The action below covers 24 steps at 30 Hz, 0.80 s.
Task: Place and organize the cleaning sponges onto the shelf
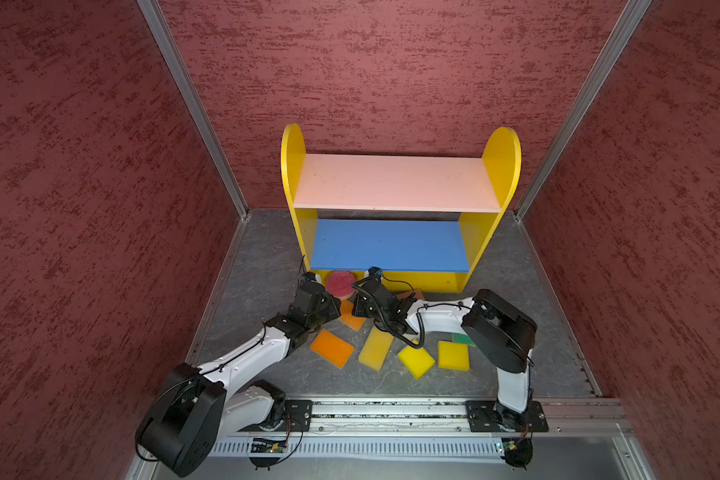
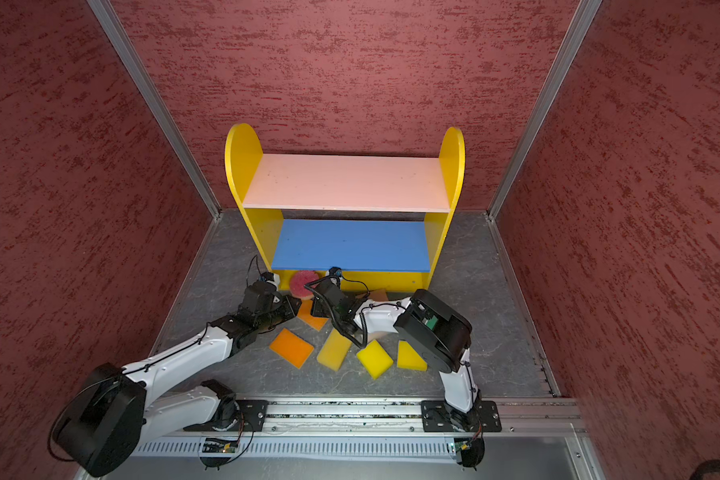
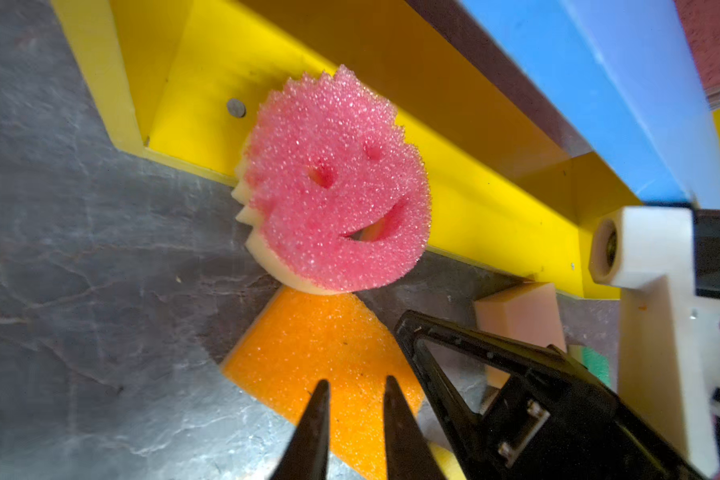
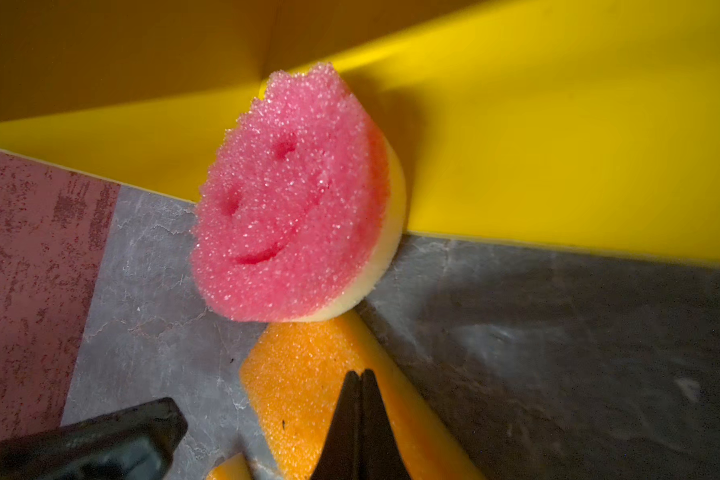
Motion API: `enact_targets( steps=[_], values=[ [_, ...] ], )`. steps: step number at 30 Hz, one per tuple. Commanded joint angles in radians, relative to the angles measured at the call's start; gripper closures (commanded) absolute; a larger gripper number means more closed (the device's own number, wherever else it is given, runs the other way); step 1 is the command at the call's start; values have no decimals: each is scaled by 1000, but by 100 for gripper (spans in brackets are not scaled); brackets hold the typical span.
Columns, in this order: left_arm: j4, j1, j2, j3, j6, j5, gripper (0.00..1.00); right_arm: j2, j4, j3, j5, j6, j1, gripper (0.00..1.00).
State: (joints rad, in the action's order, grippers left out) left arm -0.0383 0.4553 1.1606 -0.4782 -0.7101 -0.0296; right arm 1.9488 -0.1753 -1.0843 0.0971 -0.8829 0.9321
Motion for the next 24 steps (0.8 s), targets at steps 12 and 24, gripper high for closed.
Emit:
enact_targets(
  steps=[12, 24],
  values=[
    [101, -14, 215, -63, 17, 0, 92, -17, 40, 17, -47, 38, 3, 100],
    [138, -40, 259, -108, 35, 15, 92, -29, 202, 8, -9, 141, 60, 100]
  ],
)
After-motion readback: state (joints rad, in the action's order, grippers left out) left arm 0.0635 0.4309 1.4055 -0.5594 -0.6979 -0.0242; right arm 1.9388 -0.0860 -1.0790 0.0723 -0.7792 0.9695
